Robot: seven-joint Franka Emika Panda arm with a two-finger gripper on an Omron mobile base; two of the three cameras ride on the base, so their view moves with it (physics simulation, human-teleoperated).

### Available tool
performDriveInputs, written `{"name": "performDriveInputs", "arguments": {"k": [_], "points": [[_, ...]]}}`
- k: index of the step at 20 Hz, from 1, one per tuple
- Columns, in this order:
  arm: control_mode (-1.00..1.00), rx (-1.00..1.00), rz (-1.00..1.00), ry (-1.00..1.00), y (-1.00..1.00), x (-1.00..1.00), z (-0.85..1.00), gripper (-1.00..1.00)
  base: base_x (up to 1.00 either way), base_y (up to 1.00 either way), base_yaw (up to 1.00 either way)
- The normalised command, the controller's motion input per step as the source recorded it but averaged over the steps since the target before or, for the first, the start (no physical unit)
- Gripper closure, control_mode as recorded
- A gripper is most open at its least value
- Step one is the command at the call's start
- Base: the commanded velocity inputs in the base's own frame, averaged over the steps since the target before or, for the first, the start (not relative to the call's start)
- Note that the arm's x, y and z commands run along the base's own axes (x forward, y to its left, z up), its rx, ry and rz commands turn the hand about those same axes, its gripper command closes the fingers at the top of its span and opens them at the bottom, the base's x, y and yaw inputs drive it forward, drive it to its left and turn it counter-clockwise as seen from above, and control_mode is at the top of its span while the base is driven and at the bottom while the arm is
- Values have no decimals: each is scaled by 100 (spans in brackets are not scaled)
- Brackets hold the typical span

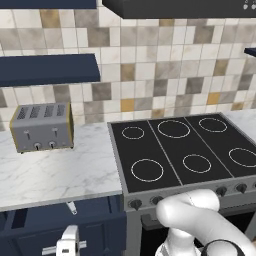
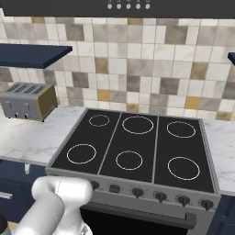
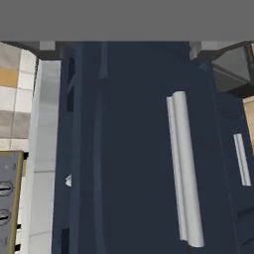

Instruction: Take the tongs from the drawer on the left and place them on the dining counter next to the tray containing the kebab skewer.

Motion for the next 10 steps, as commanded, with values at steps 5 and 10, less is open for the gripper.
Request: {"name": "performDriveInputs", "arguments": {"k": [5,10], "points": [[-100,0,0,22,0,1,34,-100,0,0,0],[-100,0,0,21,-1,17,9,-100,0,0,0]]}}
